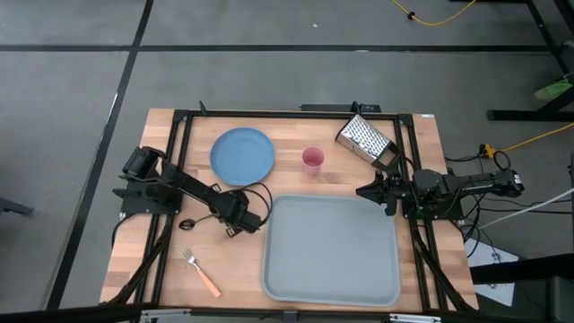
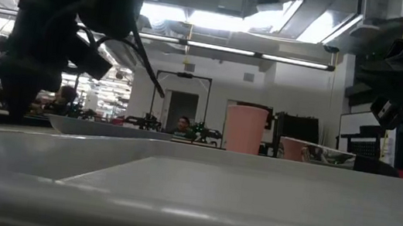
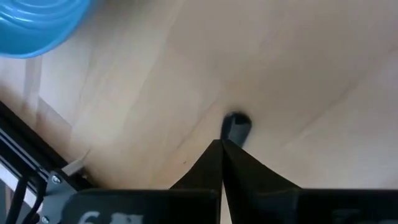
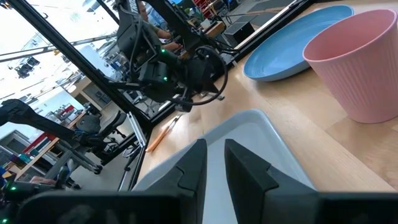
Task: Pick and place plate/cup/fork/spoon on tray
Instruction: Adjust the black spoon
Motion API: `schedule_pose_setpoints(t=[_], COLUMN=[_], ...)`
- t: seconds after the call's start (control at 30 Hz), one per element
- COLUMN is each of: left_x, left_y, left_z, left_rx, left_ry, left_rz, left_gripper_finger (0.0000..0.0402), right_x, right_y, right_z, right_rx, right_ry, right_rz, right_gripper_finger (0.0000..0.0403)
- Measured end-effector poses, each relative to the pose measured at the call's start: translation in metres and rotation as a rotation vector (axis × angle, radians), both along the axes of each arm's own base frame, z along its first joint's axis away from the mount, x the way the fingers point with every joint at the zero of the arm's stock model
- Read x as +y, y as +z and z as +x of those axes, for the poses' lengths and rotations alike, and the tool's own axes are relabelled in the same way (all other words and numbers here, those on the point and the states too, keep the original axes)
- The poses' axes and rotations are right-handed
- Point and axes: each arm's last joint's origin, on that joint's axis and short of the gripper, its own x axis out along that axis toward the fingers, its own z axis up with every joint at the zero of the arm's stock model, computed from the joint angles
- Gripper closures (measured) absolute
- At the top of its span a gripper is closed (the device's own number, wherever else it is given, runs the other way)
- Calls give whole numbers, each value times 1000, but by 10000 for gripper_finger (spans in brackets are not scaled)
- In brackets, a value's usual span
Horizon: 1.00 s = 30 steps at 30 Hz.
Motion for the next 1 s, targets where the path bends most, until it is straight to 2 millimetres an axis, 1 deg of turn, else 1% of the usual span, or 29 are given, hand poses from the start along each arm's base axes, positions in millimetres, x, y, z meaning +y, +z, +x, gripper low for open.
schedule_pose_setpoints(t=[0.2,0.37,0.7,1.0], left_x=[0,0,0,-10], left_y=[-3,-7,-26,-23], left_z=[6,7,8,9], left_rx=[-47,-44,40,20], left_ry=[6,11,15,37], left_rz=[-26,-8,10,-55], left_gripper_finger=[402,402,402,402], right_x=[0,0,0,0], right_y=[0,0,0,-1], right_z=[0,0,0,0], right_rx=[0,0,5,7], right_ry=[0,0,1,3], right_rz=[-1,-3,-6,-26], right_gripper_finger=[341,341,341,341])
